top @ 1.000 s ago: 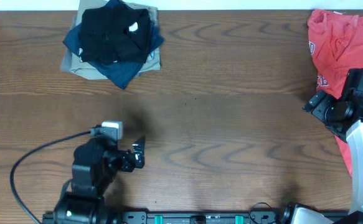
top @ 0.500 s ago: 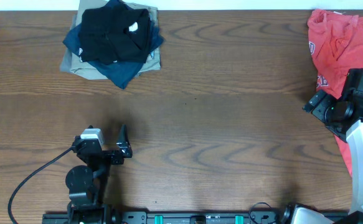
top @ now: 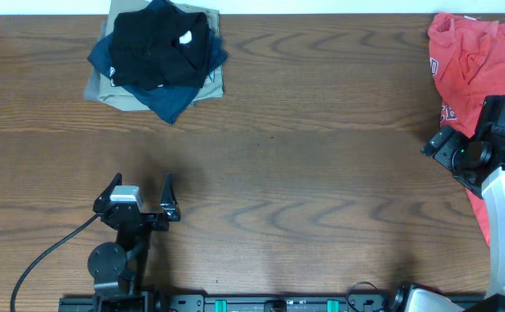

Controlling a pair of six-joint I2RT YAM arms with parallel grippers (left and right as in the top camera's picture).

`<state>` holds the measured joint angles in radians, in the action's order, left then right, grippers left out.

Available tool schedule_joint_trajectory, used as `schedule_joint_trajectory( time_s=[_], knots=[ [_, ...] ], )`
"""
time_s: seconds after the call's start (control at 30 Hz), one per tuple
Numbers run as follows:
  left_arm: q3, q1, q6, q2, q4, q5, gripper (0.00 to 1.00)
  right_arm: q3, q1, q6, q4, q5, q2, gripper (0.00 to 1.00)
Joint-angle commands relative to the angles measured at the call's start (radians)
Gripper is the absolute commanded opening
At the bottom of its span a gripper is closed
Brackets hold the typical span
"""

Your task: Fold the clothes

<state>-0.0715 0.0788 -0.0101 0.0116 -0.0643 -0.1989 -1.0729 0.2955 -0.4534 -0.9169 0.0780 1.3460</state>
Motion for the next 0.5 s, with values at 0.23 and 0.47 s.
schedule_joint_trajectory(
  time_s=[0.23,0.47],
  knots=[
    [0.068,0.006,0.061,-0.01,0.016,0.008,0.98,-0.006,0.005,0.006,0.0,0.0,-0.009,0.99],
    [0.068,0.006,0.058,-0.01,0.013,0.008,0.98,-0.006,0.005,0.006,0.0,0.0,-0.009,0.99]
  ],
)
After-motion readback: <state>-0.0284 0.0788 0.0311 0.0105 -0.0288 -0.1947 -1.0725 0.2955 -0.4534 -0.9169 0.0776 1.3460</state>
